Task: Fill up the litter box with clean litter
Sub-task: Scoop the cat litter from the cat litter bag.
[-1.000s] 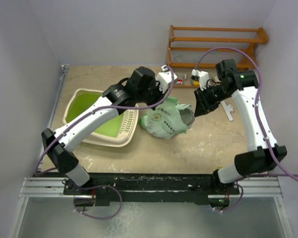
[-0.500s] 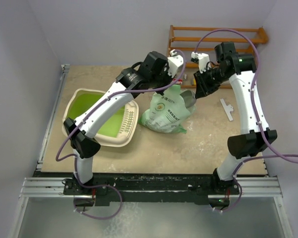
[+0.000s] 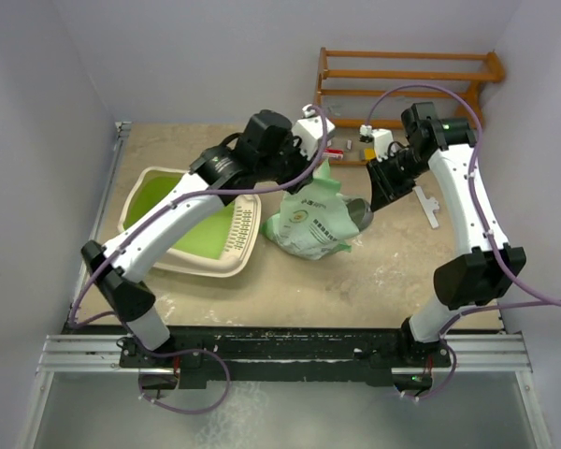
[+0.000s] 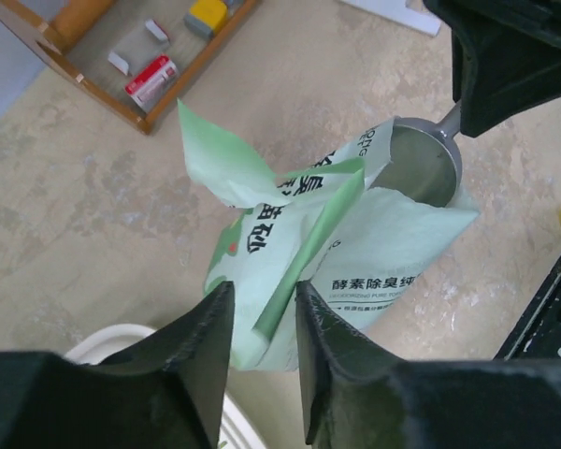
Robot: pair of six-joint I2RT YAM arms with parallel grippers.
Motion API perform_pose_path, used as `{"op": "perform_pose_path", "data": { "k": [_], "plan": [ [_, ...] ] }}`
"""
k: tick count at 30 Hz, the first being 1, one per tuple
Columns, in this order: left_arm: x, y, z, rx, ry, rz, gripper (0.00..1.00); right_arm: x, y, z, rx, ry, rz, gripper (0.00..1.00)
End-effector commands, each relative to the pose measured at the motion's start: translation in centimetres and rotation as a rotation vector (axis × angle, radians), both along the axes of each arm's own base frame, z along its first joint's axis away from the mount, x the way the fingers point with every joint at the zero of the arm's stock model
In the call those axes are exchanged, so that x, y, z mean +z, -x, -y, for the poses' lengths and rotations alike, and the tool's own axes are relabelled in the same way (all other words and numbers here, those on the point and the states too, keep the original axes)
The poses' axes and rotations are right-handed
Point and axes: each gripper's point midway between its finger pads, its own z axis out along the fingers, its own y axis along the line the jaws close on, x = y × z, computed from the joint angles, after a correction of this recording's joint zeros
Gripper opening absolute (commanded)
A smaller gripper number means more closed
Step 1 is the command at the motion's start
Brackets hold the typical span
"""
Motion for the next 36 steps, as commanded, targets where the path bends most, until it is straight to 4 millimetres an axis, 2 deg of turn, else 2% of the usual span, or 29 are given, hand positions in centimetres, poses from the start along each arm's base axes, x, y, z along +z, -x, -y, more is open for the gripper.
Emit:
{"op": "perform_pose_path", "data": {
  "k": [1,7,12,15,19,24,28,33,35,36],
  "plan": [
    [7.0,1.0,-0.9,-0.059,0.133,0.206,0.33,1.4,0.7,0.5,0.009,0.017,0.041,0.0],
    [4.2,2.3,0.0,-0.154,0.092,0.116,0.35,1.2,0.3,0.4,0.011,0.017,0.037,0.0],
    [2.3,2.8,-0.1,-0.196,0.043,0.088,0.41,0.1,0.7,0.1,0.023,0.022,-0.006,0.0],
    [1.3,2.4,-0.6,-0.198,-0.019,0.09,0.48,0.2,0.4,-0.1,0.028,0.022,-0.003,0.0],
    [1.4,1.6,-1.3,-0.18,-0.072,0.135,0.57,0.4,0.4,-0.3,0.035,0.021,0.007,0.0],
    [-0.4,1.2,-1.6,-0.22,-0.142,0.168,0.59,0.4,0.6,-0.6,0.046,0.021,0.006,0.0],
    [-2.1,2.1,-0.9,-0.309,-0.115,0.138,0.59,0.0,0.8,-0.8,0.056,0.023,-0.01,0.0],
    [-5.5,2.9,-0.4,-0.37,-0.101,0.087,0.59,-0.8,1.3,-1.2,0.072,0.028,-0.041,0.0],
    [-6.8,2.9,-0.7,-0.379,-0.113,0.061,0.51,-0.9,1.3,-1.3,0.077,0.029,-0.047,0.0],
    [-7.1,2.7,-0.9,-0.38,-0.117,0.054,0.42,-1.0,1.2,-1.4,0.079,0.029,-0.049,0.0]
  ]
}}
